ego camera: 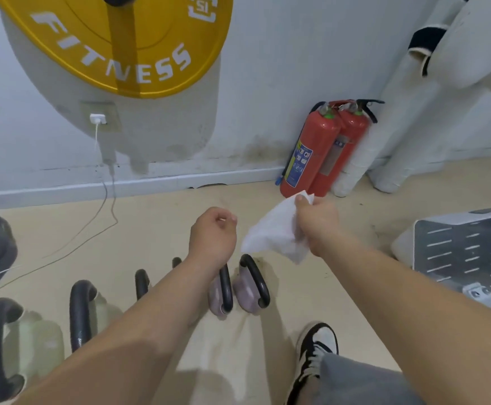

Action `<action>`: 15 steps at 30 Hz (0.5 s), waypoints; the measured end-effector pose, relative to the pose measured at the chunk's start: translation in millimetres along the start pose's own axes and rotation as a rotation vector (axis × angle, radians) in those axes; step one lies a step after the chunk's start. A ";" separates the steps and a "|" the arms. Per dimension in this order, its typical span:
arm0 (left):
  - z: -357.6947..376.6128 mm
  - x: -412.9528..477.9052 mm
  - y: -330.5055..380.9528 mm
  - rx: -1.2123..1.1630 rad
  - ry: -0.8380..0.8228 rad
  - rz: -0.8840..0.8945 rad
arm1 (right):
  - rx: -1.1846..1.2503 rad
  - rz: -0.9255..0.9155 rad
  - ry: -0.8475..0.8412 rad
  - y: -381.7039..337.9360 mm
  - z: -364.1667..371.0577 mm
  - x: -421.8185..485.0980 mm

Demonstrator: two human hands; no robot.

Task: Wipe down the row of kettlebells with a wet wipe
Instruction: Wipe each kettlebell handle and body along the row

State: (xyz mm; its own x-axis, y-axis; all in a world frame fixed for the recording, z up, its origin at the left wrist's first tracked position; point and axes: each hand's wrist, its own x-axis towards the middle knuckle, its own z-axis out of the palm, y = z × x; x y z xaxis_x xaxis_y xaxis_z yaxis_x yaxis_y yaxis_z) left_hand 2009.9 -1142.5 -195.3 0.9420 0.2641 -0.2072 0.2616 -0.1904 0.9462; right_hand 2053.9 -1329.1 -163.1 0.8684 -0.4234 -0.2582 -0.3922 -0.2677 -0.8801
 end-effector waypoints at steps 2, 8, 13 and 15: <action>9.4 11.8 -18.1 0.074 -0.011 -0.046 | -0.036 -0.012 0.061 17.0 -1.8 23.3; 65.9 17.1 -89.7 0.268 -0.316 -0.332 | 0.036 0.163 0.136 115.3 33.1 59.5; 107.8 2.6 -161.7 0.188 -0.388 -0.360 | 0.127 0.419 -0.015 186.6 64.6 75.1; 118.3 0.7 -169.0 0.028 -0.250 -0.255 | 0.123 0.485 -0.106 208.0 74.2 82.4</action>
State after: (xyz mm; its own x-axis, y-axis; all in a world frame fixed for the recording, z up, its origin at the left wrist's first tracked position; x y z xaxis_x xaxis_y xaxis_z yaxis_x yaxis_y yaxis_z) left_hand 1991.3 -1222.0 -384.7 0.8672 0.0679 -0.4934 0.4972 -0.1752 0.8498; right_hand 2066.4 -1355.4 -397.0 0.6240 -0.3815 -0.6819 -0.7247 0.0439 -0.6877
